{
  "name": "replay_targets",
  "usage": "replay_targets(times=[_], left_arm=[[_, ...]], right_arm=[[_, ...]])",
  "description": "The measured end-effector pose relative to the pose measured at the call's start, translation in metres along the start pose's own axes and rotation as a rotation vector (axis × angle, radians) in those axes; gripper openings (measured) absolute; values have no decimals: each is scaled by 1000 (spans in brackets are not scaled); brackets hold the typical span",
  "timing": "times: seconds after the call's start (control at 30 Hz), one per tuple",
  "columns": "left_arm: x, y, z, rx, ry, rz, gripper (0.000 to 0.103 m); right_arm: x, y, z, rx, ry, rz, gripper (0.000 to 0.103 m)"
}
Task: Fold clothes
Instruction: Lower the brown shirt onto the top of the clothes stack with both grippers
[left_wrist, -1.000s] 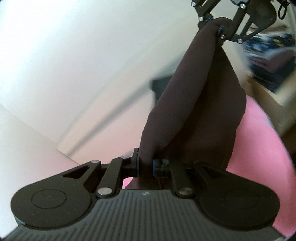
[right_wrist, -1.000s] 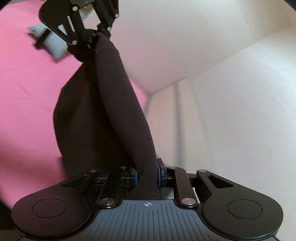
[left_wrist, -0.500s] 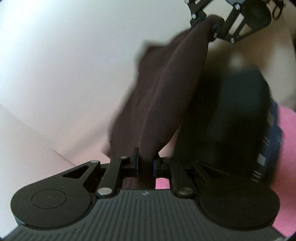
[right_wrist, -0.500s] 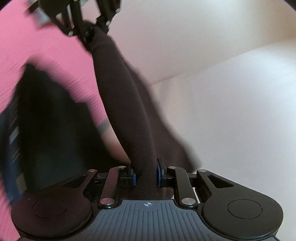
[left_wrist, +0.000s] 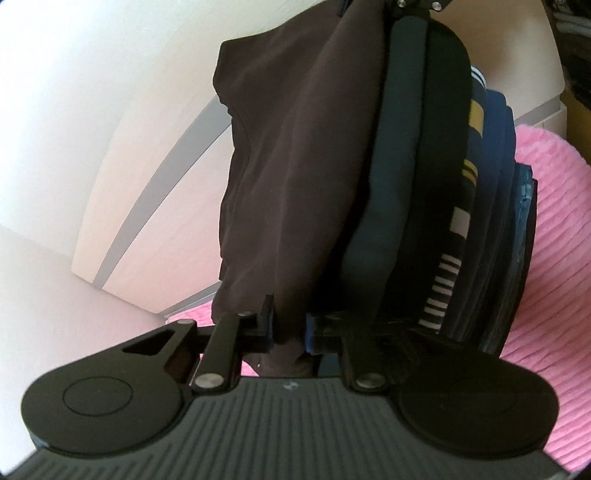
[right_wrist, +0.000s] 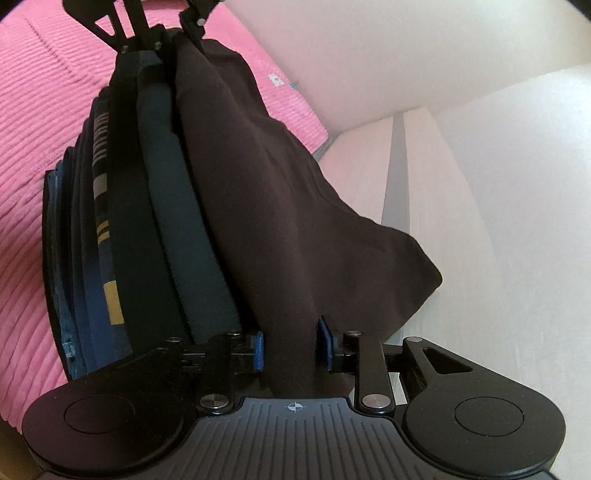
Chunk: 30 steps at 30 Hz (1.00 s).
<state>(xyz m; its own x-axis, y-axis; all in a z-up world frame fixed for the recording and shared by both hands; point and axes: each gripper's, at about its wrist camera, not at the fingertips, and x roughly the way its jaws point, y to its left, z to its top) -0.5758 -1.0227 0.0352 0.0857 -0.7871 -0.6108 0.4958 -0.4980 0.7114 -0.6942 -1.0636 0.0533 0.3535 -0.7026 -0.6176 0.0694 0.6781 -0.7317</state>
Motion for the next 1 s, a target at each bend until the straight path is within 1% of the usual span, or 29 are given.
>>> replay_targets(times=[0.03,0.07,0.1,0.23,0.27,0.37,0.43,0.57,0.7,0.83,1.0], left_arm=[[0,0,2,0,1,4,10],[2,3,5,-3,0,5,10],[1,1,6,-8,-1,6,10],[-5,-18,14,-42,12,17,10],[-4,-19,14,-59,16,23,10],[-7,-15,12,-121,21,11,10],[-6,-16,10,-115,20,6,10],[-3,-17,13,-116,11,3,10],[-19,-11,-8,-136,21,-19,11],[-19,-16,-8,-118,22,2,11],[-23,-8,-10,-155,21,0,12]], right_arm=[[0,1,0,2,6,1,27],[-5,-1,-2,21,7,0,27],[-2,-7,-5,47,8,3,27],[-4,13,-14,75,12,-19,28],[-5,17,-14,90,19,-28,32],[-16,19,-10,170,30,-34,32],[-20,23,-11,194,27,-35,32],[-10,25,-11,240,38,-45,32],[-14,24,-4,320,45,-37,32],[-6,37,-3,311,44,-76,32],[-16,21,-11,271,41,-63,33]])
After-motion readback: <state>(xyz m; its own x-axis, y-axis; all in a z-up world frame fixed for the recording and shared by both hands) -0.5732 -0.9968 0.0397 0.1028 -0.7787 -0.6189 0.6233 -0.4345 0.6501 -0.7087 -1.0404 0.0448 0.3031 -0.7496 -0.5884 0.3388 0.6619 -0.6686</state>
